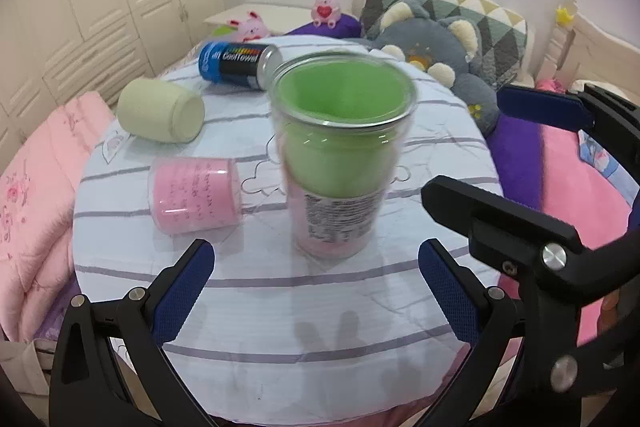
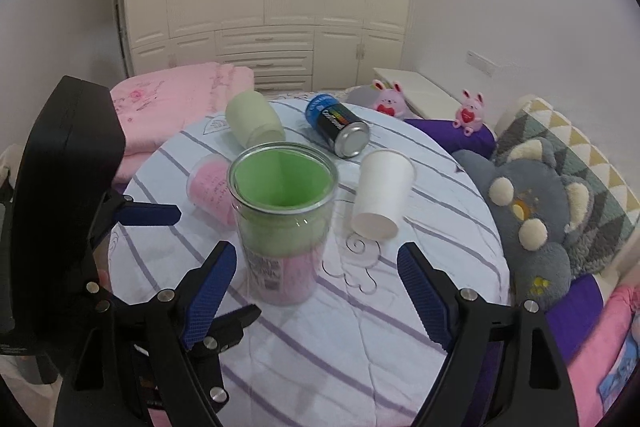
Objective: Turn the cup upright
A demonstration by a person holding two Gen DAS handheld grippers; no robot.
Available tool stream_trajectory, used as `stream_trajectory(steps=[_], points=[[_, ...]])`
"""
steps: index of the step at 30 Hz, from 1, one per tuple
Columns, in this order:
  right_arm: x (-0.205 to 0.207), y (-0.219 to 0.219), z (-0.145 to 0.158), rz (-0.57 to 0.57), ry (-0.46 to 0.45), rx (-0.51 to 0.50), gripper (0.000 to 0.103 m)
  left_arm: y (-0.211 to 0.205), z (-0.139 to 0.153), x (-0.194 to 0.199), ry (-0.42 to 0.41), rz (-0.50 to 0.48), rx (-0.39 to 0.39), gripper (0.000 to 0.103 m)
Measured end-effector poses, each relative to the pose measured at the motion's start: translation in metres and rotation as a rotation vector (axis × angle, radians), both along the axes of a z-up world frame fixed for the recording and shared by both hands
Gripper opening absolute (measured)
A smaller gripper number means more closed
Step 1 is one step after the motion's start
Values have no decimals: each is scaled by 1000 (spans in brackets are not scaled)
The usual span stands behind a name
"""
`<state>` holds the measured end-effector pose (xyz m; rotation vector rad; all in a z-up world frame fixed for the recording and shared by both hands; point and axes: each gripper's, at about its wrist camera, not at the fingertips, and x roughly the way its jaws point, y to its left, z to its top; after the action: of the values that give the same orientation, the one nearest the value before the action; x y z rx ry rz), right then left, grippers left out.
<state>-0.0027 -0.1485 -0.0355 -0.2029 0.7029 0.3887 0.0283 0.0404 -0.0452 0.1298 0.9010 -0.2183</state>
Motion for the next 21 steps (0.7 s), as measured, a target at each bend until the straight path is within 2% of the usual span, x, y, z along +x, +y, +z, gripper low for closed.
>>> stream_trajectory(steps=[5, 10, 18, 21], points=[[-6, -13, 7, -101, 22, -21, 84, -16, 13, -11, -91, -54, 18, 103], [-15, -28, 20, -299, -52, -53, 84, -31, 24, -16, -151, -98, 18, 103], [-23, -39, 29, -437, -130, -29, 84, -35, 29, -19, -169, -102, 15, 103], [-25, -37, 32, -451, -153, -38, 84, -32, 30, -21, -173, -85, 1, 103]])
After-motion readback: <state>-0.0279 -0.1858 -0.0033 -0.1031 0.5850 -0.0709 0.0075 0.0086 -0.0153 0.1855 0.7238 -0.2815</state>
